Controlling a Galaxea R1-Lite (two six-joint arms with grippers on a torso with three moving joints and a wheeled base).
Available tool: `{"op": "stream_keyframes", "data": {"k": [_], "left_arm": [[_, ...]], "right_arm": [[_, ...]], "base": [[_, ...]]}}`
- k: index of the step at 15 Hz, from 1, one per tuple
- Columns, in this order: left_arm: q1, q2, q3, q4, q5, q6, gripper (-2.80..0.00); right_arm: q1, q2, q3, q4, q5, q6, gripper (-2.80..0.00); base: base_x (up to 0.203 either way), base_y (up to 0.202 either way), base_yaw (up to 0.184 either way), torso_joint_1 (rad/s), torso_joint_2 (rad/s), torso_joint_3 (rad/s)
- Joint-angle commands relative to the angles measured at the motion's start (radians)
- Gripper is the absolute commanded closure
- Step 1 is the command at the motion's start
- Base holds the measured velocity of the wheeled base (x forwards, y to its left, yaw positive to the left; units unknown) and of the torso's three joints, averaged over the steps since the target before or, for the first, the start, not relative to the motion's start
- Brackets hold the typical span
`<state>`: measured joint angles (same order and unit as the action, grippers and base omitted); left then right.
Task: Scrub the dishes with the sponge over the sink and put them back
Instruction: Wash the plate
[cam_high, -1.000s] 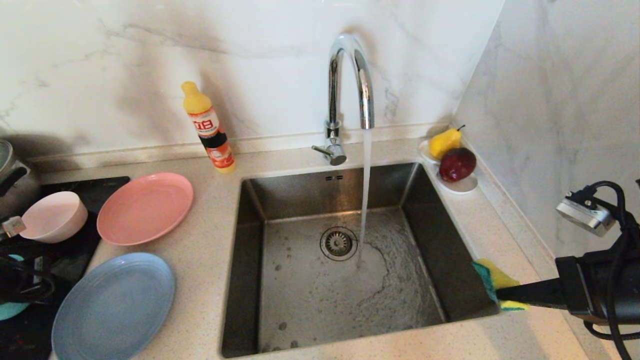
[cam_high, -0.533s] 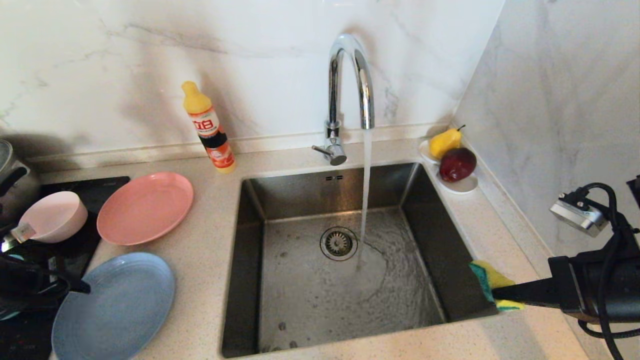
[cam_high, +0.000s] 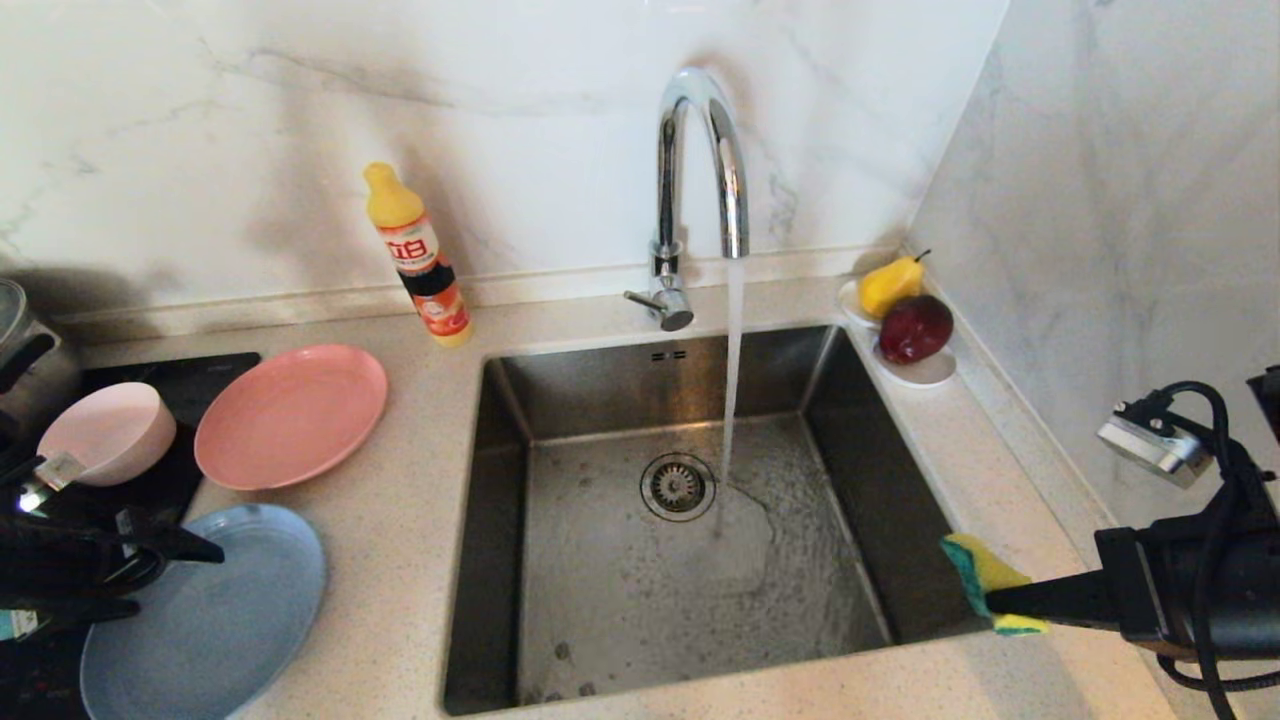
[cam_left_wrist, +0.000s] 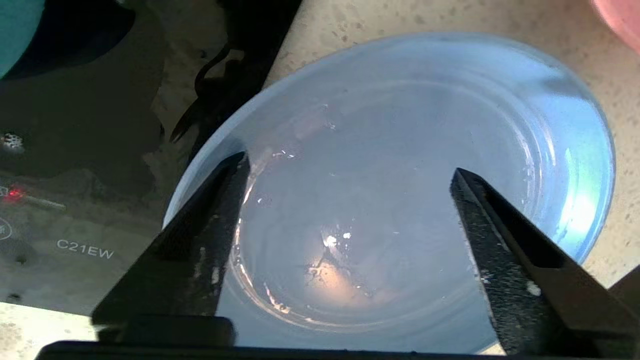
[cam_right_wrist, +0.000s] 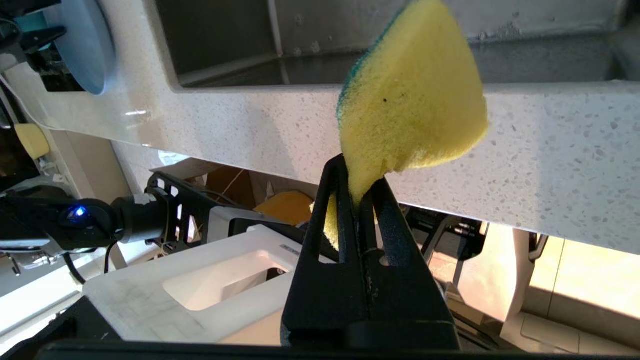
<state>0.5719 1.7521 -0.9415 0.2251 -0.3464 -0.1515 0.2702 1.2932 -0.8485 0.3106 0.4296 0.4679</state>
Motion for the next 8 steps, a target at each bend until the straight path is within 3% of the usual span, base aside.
{"op": "stream_keyframes", "data": {"k": [1, 6, 8], "left_arm": [[0.001, 0.0, -0.014, 0.0, -0.004, -0.018, -2.8], [0.002, -0.121, -0.054, 0.024, -0.046, -0.079, -2.8], [0.002, -0.104, -0.109, 0.055, 0.006, -0.071, -2.8]], "right_arm": [[-0.002, 0.001, 0.007, -0.003, 0.003, 0.003, 0.0], [-0.003, -0.006, 0.023, -0.041, 0.003, 0.005, 0.0], [-0.009, -0.009, 0.022, -0.041, 0.003, 0.003, 0.0]], "base": [[0.0, 0.0, 0.0, 0.0, 0.0, 0.0], [0.0, 0.0, 0.0, 0.0, 0.0, 0.0], [0.0, 0.0, 0.0, 0.0, 0.0, 0.0]]}}
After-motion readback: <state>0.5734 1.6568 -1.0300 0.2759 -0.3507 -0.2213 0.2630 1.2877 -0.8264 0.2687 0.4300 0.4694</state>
